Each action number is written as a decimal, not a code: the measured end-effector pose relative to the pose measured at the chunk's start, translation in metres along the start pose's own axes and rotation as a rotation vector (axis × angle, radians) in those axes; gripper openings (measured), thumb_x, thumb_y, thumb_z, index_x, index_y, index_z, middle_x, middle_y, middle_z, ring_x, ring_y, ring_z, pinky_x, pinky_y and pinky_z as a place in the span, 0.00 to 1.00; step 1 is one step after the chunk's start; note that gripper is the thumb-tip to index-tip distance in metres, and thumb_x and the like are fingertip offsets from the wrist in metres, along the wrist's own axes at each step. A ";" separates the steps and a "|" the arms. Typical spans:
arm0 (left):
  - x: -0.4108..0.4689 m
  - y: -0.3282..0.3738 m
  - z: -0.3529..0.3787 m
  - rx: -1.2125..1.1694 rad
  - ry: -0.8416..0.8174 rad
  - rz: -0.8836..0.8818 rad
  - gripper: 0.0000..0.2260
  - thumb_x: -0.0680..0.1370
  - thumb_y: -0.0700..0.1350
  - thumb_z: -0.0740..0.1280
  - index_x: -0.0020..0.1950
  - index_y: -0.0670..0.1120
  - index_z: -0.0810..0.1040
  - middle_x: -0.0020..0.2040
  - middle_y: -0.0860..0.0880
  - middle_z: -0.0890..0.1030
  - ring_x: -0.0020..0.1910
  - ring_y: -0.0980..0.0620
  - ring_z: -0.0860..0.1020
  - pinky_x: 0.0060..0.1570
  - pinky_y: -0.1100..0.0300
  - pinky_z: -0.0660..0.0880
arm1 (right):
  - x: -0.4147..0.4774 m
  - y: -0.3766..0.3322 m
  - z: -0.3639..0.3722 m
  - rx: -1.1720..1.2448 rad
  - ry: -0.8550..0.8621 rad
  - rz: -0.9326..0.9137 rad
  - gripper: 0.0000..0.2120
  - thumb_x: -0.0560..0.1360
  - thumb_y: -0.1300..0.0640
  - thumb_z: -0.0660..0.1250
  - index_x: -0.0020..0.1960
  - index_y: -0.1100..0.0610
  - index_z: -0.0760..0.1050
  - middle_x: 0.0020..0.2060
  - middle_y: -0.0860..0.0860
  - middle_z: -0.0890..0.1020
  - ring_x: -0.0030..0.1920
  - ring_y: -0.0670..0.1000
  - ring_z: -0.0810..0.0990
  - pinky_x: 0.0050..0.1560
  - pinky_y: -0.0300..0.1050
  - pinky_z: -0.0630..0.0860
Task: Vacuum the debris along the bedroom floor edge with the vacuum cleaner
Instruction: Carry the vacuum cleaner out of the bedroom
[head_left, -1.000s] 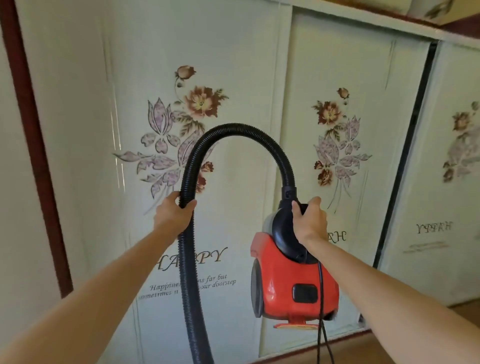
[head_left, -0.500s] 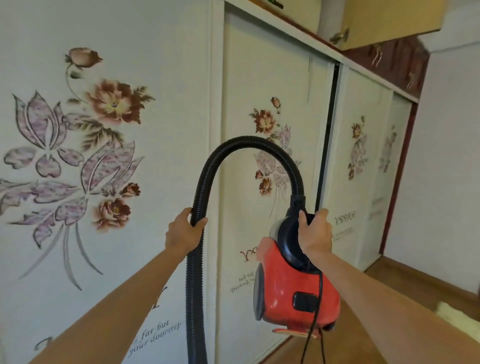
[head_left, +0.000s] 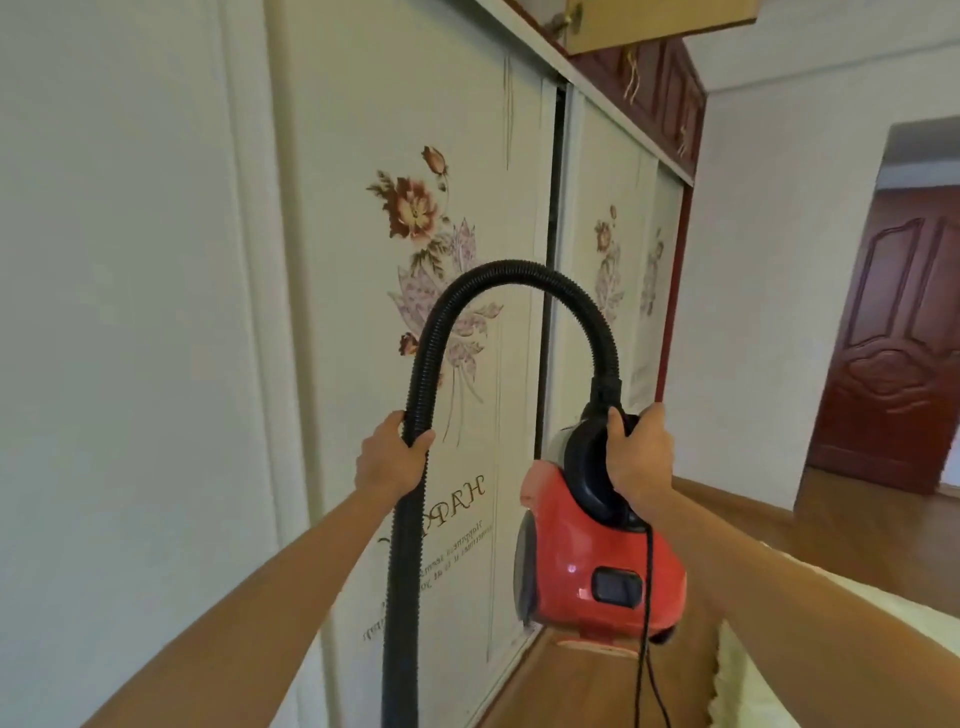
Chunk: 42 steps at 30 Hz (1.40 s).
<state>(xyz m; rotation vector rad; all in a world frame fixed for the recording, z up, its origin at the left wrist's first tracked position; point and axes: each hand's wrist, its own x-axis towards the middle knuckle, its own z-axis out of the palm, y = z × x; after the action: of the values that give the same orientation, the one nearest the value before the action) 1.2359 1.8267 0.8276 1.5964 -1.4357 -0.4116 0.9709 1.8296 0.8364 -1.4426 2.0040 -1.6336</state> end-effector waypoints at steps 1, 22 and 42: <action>0.016 0.003 0.020 -0.001 -0.028 0.016 0.24 0.80 0.55 0.65 0.73 0.48 0.68 0.62 0.43 0.78 0.53 0.42 0.80 0.52 0.50 0.79 | 0.015 0.007 0.003 -0.007 0.017 0.025 0.13 0.82 0.49 0.59 0.53 0.59 0.63 0.38 0.52 0.72 0.41 0.59 0.77 0.43 0.58 0.79; 0.203 0.050 0.240 -0.080 -0.275 0.158 0.21 0.81 0.53 0.63 0.72 0.49 0.68 0.60 0.44 0.80 0.51 0.43 0.80 0.50 0.50 0.78 | 0.195 0.095 0.028 -0.181 0.220 0.202 0.12 0.82 0.50 0.58 0.55 0.59 0.62 0.39 0.51 0.71 0.43 0.57 0.74 0.44 0.53 0.76; 0.361 0.093 0.438 -0.136 -0.479 0.287 0.24 0.80 0.53 0.64 0.74 0.47 0.67 0.65 0.45 0.77 0.57 0.43 0.79 0.50 0.54 0.76 | 0.367 0.178 0.081 -0.281 0.405 0.366 0.12 0.82 0.49 0.58 0.52 0.57 0.60 0.53 0.62 0.78 0.43 0.58 0.75 0.39 0.53 0.73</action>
<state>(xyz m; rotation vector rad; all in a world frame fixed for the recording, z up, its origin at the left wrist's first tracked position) 0.9455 1.3315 0.7881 1.2030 -1.9200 -0.7385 0.7368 1.4870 0.8093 -0.7750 2.6165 -1.6228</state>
